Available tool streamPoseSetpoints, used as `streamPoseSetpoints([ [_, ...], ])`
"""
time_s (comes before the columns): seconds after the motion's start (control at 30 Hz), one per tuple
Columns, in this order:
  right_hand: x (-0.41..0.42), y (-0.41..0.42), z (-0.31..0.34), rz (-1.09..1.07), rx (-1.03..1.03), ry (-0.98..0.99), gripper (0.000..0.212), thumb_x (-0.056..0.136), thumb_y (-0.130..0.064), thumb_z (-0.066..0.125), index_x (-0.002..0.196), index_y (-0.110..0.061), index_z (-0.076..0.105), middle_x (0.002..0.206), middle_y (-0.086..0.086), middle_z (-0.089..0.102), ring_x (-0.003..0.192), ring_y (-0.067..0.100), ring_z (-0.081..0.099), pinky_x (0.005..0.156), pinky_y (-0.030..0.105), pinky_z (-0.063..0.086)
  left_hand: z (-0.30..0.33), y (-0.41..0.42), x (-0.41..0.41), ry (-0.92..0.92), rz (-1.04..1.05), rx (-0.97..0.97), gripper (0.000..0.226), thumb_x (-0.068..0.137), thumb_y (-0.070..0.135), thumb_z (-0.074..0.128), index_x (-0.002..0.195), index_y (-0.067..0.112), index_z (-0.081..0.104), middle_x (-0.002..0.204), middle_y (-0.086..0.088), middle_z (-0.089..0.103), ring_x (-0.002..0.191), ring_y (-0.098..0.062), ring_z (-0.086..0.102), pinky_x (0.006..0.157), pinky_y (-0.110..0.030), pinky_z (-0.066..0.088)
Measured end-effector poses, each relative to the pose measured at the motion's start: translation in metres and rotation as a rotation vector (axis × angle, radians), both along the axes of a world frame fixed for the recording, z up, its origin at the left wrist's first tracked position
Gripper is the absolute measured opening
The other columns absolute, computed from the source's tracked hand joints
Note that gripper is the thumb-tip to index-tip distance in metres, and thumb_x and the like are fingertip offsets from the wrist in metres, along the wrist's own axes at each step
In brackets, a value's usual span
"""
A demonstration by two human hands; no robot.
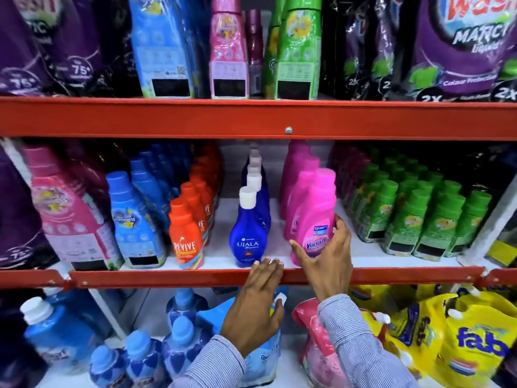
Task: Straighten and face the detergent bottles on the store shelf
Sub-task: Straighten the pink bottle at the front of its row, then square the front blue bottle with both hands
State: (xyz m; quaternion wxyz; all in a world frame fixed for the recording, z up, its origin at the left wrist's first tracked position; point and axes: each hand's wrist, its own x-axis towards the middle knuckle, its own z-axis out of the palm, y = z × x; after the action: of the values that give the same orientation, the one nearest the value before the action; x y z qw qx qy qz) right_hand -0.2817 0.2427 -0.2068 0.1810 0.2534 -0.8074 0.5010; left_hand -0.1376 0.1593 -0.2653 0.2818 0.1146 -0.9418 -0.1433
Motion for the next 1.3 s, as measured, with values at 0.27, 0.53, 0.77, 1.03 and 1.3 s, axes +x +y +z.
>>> streamPoseSetpoints([
  [0.27,0.041,0.000,-0.004,0.137,-0.376,0.410,0.023,0.085,-0.008,0.069,0.106,-0.004,0.066,0.104,0.003,0.065,0.094,0.020,0.062,0.088,0.031,0.051,0.020,-0.021,0.034,0.493,0.116,0.273,0.041,0.089,0.024,0.058,0.128,0.013,0.067,0.132,0.004,0.066,0.126,-0.006,0.057,0.113,-0.015,0.037],
  [0.53,0.040,-0.043,-0.011,0.556,-0.136,-0.268,0.040,0.091,-0.002,0.062,0.123,-0.026,0.058,0.108,-0.006,0.074,0.094,0.005,0.072,0.086,0.019,0.057,0.034,-0.053,0.028,0.431,0.261,0.388,0.054,0.088,0.036,0.057,0.134,0.009,0.057,0.129,-0.005,0.063,0.117,-0.022,0.064,0.102,-0.044,0.054],
  [0.77,0.030,-0.042,-0.012,0.587,-0.124,-0.389,0.035,0.090,-0.004,0.064,0.118,-0.024,0.066,0.107,-0.001,0.077,0.098,0.016,0.073,0.092,0.038,0.059,0.037,-0.069,0.019,0.376,0.155,0.585,0.044,0.090,-0.003,0.067,0.131,0.013,0.060,0.115,-0.003,0.076,0.100,0.002,0.071,0.088,-0.017,0.059],
  [1.03,0.032,-0.038,-0.011,0.547,-0.156,-0.394,0.035,0.089,-0.002,0.062,0.111,-0.029,0.064,0.102,-0.005,0.076,0.091,0.004,0.070,0.085,0.026,0.058,0.038,-0.068,0.015,0.388,0.141,0.621,0.040,0.091,0.000,0.068,0.128,0.014,0.064,0.110,0.004,0.077,0.097,0.002,0.073,0.085,-0.016,0.059],
  [1.3,0.034,-0.036,-0.013,0.541,-0.175,-0.391,0.034,0.090,-0.004,0.063,0.118,-0.023,0.064,0.105,-0.006,0.075,0.092,0.003,0.070,0.086,0.030,0.060,0.038,-0.068,0.015,0.381,0.137,0.647,0.039,0.092,0.001,0.069,0.128,0.015,0.064,0.109,0.006,0.078,0.097,0.001,0.073,0.086,-0.021,0.061],
])
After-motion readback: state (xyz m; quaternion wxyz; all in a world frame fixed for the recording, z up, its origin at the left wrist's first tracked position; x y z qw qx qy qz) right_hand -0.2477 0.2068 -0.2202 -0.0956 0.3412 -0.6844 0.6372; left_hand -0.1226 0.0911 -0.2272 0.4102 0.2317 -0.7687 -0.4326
